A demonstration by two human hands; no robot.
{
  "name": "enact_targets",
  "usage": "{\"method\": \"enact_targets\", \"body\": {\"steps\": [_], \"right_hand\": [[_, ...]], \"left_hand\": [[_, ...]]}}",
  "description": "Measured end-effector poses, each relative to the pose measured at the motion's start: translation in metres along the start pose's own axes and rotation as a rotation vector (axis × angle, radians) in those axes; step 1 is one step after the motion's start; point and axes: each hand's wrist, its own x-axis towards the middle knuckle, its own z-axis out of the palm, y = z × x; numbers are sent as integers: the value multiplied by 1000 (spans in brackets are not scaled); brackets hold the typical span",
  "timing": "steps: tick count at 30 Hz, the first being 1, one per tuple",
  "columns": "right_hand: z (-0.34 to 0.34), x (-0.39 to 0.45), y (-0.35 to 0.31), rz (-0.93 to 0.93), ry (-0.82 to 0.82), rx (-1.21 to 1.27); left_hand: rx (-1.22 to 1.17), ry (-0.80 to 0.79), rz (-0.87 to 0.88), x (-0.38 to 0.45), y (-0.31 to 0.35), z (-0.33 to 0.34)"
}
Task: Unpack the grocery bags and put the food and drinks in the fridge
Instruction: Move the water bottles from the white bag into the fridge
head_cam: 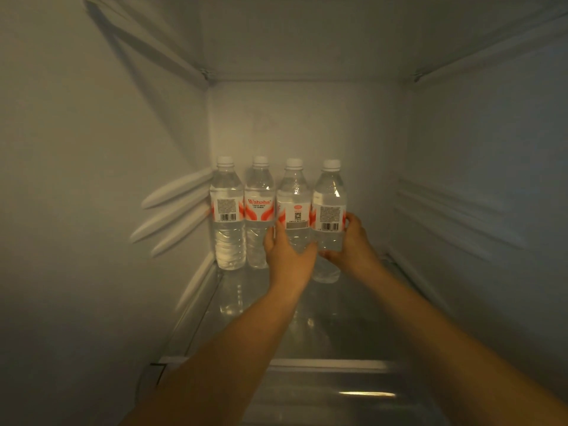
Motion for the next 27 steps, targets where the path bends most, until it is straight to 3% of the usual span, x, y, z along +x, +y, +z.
{"method": "enact_targets", "body": {"steps": [5, 27], "right_hand": [[6, 9, 3, -3, 15, 16], [4, 28, 5, 25, -32, -82]], "left_hand": [[83, 64, -3, 7, -13, 7], [54, 33, 10, 19, -11, 1]]}}
